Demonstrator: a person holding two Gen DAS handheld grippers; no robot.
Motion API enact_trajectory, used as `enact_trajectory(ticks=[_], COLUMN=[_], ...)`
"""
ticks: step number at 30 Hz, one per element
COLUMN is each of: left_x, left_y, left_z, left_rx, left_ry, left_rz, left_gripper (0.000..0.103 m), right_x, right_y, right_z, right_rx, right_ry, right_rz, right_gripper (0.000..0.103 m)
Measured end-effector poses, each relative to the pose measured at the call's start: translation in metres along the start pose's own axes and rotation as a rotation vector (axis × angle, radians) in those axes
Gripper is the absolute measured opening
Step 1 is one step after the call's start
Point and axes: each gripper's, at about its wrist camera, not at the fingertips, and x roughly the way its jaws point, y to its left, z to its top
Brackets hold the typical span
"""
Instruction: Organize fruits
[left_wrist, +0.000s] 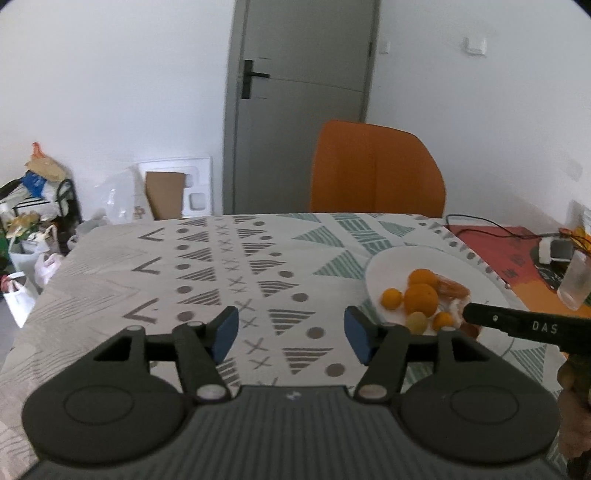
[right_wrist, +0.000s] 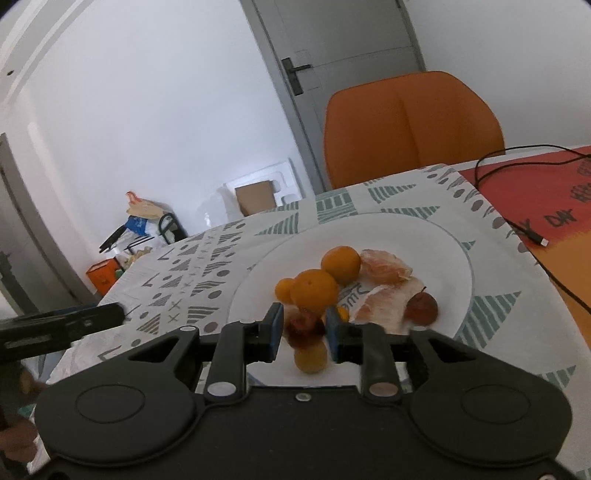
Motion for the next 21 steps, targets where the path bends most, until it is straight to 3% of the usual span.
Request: enact_trajectory(ticks=[2,4,9,17,21], left_x=[-0.004,-0.009,-0.025,-0.053,-0.068], left_y=[0.005,0.009,0.012,0.012,0.013], left_z=[-0.001,-0.001,-0.002,0.001,0.002], left_rx=[-0.015,-0.025,-0.031,-0.042,-0.052], left_ry=[-0.001,-0.013,-0.051,-0.102,-0.12], left_rz=[0.021,0.042,0.057,0.065,0.074], left_gripper=[0.068,0.074,0.077,0.077,0.089], right_x=[-0.002,-0.007,-0.021,-0.054,-0.071], right_y=[0.0,0.001,0.005,0.018,0.021], right_z=[0.0,0.001,0.001,-0.003,-0.006], right_rx=[0.007,0.007,0.005,-0.017,-0.015], right_ry=[-0.004,-0.011,-0.019,-0.053,-0.077], right_rz=[0.006,0.001,0.004,-0.012,-0.004], right_gripper=[0.047,0.053,0.058,0.077,0.084])
